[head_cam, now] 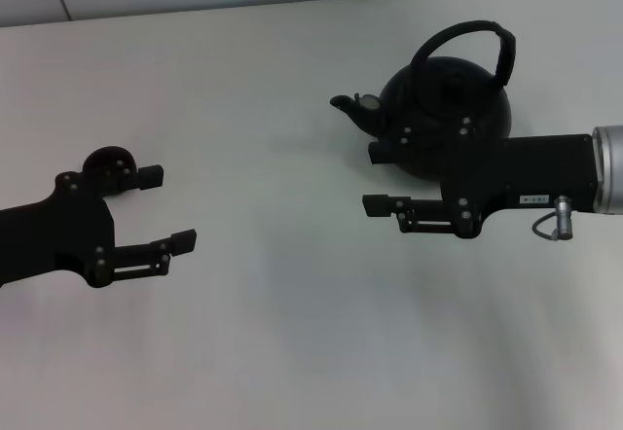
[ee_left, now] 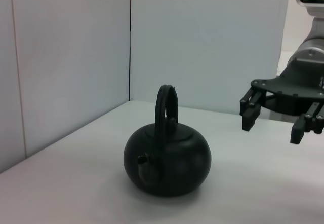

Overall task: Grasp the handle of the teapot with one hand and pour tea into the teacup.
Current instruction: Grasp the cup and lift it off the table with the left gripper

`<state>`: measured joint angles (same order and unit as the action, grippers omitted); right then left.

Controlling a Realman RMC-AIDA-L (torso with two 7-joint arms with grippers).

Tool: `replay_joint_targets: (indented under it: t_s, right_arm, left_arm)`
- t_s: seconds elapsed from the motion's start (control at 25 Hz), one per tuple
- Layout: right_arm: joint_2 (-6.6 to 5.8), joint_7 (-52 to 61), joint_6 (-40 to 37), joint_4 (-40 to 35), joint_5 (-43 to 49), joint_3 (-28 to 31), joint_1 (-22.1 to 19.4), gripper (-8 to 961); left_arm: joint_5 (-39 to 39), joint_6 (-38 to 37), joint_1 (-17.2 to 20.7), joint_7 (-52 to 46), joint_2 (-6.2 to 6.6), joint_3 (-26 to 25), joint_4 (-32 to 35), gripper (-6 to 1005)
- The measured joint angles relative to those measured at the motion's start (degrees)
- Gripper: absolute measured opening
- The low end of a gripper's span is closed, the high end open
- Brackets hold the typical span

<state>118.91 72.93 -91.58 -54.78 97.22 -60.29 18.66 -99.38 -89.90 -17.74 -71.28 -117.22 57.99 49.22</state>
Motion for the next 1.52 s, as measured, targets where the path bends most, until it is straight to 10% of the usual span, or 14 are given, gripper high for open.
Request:
replay_joint_targets:
  t_s: [1.0, 1.52]
  right_arm:
    - [0.32, 0.0, 0.0, 2.1, -0.9, 0.4, 1.2, 556]
    - [0.35, -0.2, 0.0, 3.0, -2.0, 0.6, 1.5, 555]
  left_arm:
    - [10.9, 15.4, -1.6, 7.0, -1.34, -5.6, -10.0, 837]
    - [10.2, 28.4, -1.5, 11.9, -1.17, 0.8, -12.7, 825]
